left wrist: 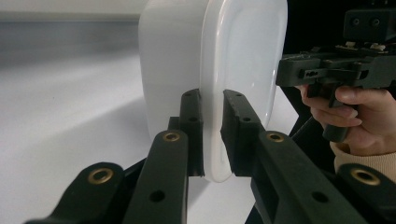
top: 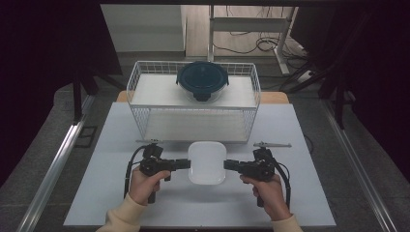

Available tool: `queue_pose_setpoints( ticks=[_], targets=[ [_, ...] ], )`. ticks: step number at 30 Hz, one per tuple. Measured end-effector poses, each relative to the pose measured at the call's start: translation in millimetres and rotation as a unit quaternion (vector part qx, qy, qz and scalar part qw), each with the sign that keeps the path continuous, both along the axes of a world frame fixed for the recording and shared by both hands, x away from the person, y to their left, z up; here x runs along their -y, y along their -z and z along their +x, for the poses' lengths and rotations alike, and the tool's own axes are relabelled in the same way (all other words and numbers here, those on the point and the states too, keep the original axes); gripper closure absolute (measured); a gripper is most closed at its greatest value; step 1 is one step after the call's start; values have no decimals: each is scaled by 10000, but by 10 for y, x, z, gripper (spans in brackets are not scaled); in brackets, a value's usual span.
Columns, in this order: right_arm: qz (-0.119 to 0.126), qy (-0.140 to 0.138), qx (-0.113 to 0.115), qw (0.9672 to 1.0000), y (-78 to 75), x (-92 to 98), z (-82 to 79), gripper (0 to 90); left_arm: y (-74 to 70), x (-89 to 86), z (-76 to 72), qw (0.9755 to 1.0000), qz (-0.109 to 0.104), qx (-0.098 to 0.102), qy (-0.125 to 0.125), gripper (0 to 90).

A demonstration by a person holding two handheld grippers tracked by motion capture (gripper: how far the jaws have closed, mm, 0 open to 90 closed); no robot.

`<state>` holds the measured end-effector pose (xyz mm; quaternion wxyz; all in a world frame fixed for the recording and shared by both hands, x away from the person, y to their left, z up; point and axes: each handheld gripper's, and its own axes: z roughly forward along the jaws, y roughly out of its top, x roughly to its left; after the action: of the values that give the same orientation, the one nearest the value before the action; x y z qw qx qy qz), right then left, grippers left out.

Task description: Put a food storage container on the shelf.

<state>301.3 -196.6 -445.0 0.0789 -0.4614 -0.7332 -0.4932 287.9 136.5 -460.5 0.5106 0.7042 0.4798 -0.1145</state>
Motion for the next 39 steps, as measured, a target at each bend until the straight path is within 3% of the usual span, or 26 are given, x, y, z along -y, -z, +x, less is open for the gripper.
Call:
queue_pose_setpoints(
  ticks=[4, 10, 14, 15, 16, 21, 33, 39],
  targets=[
    [-10, 3, 84, 10000, -48, -8, -19, 799, -65, -5, -26, 9999, 30, 101, -16, 792],
    [-26, -31, 356, 9994, -223, -74, -30, 800, -273, -76, -32, 9994, 59, 337, -64, 792],
    [17, -43, 503, 9987, -399, -135, 40, 799, -489, -130, 20, 9987, 100, 493, -116, 792],
    [60, -75, 577, 9983, -508, -159, 80, 799, -625, -161, 42, 9981, 118, 592, -102, 792],
    [79, -93, 629, 9979, -566, -167, 98, 799, -625, -161, 42, 9981, 118, 592, -102, 793],
    [134, -104, 773, 9969, -782, -203, 155, 799, -910, -206, 114, 9967, 147, 792, -99, 794],
    [179, -103, 997, 9948, -1258, -243, 268, 798, -1341, -249, 217, 9947, 121, 1018, -61, 796],
    [207, -71, 1005, 9947, -1415, -253, 348, 798, -1549, -272, 347, 9946, 132, 1029, 8, 796]
  ],
)
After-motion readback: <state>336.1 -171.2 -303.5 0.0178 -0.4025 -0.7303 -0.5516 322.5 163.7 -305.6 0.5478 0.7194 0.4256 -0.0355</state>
